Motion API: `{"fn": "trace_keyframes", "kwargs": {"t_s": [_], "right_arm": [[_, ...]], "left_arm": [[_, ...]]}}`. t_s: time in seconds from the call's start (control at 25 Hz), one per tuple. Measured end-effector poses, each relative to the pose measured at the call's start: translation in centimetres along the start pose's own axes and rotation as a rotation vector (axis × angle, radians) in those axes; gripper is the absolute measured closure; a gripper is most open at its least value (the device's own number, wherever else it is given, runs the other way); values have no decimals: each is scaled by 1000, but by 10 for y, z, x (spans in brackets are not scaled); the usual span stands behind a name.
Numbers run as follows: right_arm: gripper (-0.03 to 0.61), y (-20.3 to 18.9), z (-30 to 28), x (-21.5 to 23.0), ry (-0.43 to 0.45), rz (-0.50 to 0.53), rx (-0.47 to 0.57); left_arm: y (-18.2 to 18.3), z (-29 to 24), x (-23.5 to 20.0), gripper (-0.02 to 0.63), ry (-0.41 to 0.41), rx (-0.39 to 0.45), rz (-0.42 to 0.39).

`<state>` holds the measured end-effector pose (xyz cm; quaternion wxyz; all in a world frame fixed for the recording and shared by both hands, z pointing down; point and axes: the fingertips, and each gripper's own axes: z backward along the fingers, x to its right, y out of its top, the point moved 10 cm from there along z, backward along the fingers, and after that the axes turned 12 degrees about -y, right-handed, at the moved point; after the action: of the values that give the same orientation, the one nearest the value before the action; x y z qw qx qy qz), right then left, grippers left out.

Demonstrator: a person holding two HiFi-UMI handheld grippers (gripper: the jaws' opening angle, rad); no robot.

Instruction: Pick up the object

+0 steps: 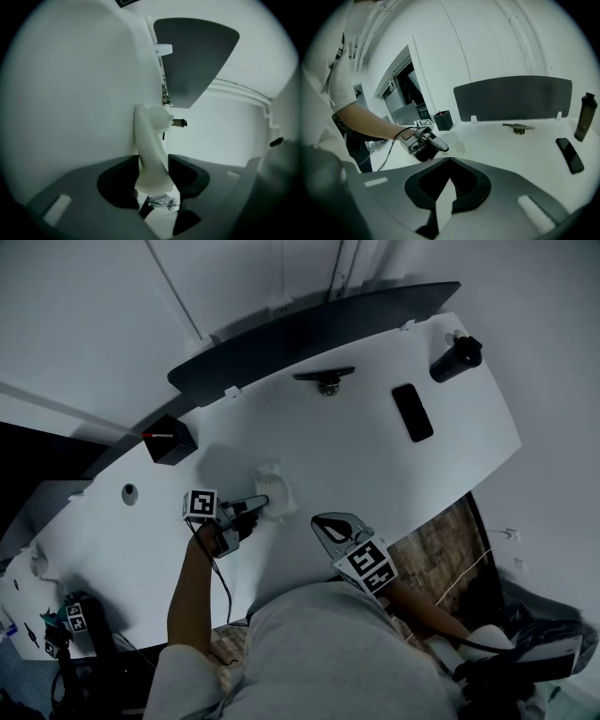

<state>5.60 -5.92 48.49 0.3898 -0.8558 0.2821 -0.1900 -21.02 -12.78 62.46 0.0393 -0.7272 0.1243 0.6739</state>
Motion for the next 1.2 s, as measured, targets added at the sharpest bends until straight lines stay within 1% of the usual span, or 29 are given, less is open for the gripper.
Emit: {"fn": "trace_keyframes", "kwargs": {"t_s": [0.12, 0.2, 0.44, 0.6, 0.76, 0.84, 1.04, 1.2], "right_arm": [[577, 0, -5, 1, -1, -7, -6], [577, 1, -8, 1, 0, -7, -7], [577, 6, -13, 1, -1, -1, -14], [577, 6, -12, 2, -6, -7, -14], [577, 7, -11, 3, -12, -3, -8], [577, 8, -11, 3, -16, 0, 3], [577, 16, -8, 1, -17, -4, 51], [577, 23, -2, 4, 23, -45, 131]], "left_arm": [[-2, -5, -1, 427, -24, 20, 8], [-4, -6, -1, 433, -28, 35, -10], [-17, -5, 15, 459, -19, 92, -127], [-26, 5, 26, 468, 5, 176, -209], [-35, 16, 51, 468, -19, 302, -334], [-39, 19, 66, 468, -13, 348, -404], [-52, 22, 104, 469, 22, 391, -586], [-64, 24, 129, 471, 9, 385, -711]]}}
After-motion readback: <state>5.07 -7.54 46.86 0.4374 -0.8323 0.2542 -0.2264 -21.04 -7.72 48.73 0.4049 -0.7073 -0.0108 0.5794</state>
